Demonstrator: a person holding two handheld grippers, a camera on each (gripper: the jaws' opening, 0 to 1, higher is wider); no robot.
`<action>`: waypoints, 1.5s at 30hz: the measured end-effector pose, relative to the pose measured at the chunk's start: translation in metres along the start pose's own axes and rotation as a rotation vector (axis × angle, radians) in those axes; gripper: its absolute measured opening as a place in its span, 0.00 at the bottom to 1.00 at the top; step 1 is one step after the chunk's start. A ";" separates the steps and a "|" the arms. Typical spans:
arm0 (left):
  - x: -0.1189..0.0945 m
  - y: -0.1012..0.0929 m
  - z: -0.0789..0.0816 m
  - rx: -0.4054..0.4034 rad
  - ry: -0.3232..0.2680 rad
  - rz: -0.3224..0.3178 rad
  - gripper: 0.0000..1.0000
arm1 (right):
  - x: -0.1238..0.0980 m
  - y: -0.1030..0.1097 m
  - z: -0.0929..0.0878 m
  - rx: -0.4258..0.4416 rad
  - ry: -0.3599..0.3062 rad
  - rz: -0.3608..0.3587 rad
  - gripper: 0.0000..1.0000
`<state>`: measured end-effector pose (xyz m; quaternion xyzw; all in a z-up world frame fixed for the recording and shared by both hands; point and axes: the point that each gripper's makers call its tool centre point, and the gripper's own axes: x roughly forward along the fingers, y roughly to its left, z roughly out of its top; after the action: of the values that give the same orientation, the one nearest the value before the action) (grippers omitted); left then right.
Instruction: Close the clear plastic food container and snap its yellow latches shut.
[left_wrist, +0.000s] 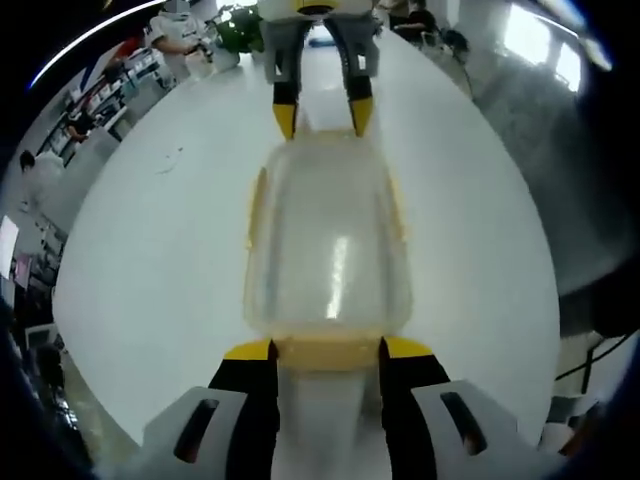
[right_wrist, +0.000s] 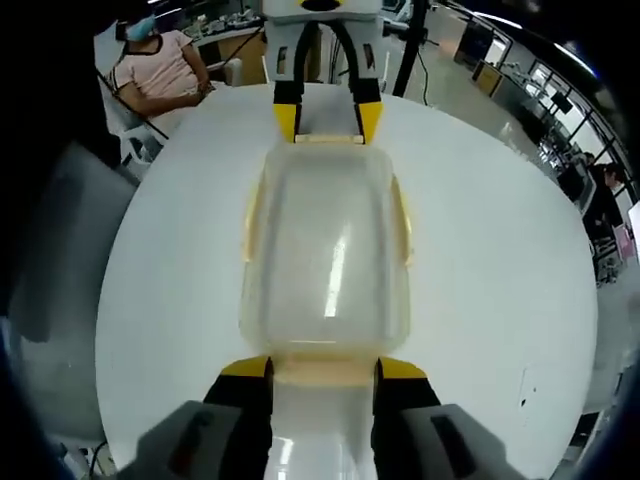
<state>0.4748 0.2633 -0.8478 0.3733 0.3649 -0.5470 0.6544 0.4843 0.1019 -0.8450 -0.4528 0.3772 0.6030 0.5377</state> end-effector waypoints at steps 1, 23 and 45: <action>-0.003 -0.002 0.002 -0.006 -0.001 0.004 0.36 | -0.003 0.001 0.000 -0.006 0.000 -0.004 0.36; -0.030 -0.024 0.045 -0.038 0.003 0.090 0.36 | -0.044 0.019 -0.014 -0.060 -0.031 -0.039 0.36; -0.011 -0.034 0.101 -0.077 0.001 0.135 0.36 | -0.072 0.026 -0.068 -0.080 -0.058 -0.056 0.36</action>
<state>0.4468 0.1740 -0.7950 0.3718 0.3600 -0.4872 0.7034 0.4686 0.0127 -0.7980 -0.4667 0.3241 0.6153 0.5464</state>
